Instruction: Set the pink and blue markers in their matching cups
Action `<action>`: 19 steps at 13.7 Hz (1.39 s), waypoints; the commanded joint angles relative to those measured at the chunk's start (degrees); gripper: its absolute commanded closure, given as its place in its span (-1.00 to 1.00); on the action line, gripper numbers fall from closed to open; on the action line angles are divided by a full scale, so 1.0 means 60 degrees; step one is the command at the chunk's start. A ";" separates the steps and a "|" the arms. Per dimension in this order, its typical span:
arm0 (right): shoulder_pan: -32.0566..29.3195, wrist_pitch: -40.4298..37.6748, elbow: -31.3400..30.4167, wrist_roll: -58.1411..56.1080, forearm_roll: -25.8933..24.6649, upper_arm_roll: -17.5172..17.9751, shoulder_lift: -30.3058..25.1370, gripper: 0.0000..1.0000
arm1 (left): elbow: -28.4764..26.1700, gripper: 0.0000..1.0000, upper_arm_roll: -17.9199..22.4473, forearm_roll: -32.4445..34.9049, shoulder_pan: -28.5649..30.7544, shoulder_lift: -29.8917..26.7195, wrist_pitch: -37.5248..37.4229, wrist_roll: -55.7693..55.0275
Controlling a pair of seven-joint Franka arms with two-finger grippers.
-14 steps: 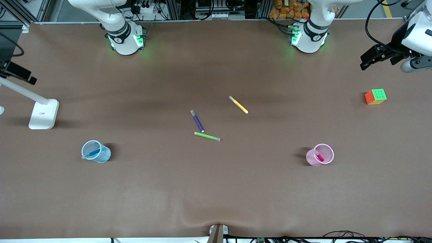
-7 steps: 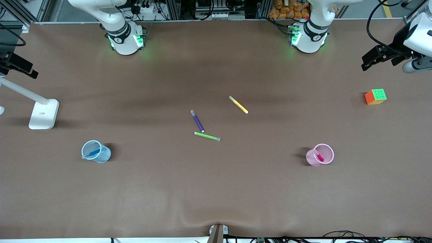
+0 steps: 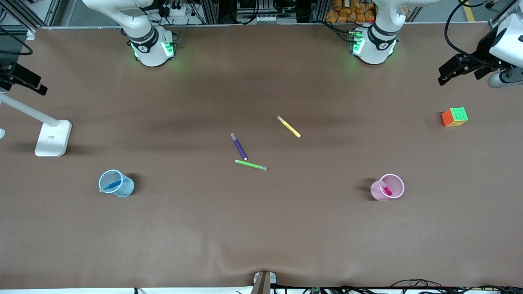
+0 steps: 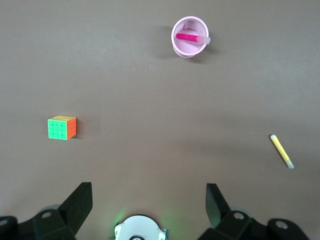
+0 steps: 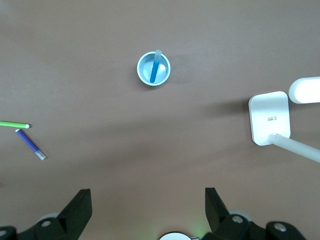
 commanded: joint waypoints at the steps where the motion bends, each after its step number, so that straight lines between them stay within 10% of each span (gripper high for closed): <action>1: 0.0027 -0.0029 0.0070 -0.0165 -0.0015 0.0006 0.0016 -1.00 | 0.0240 -1.00 0.0092 -0.0016 -0.0069 0.0056 -0.0134 0.0310; 19: 0.0056 -0.0029 -0.0033 -0.1498 -0.0015 -0.0009 0.0001 -1.00 | 0.0284 -1.00 0.0150 -0.0031 -0.0054 0.0057 -0.0281 0.0662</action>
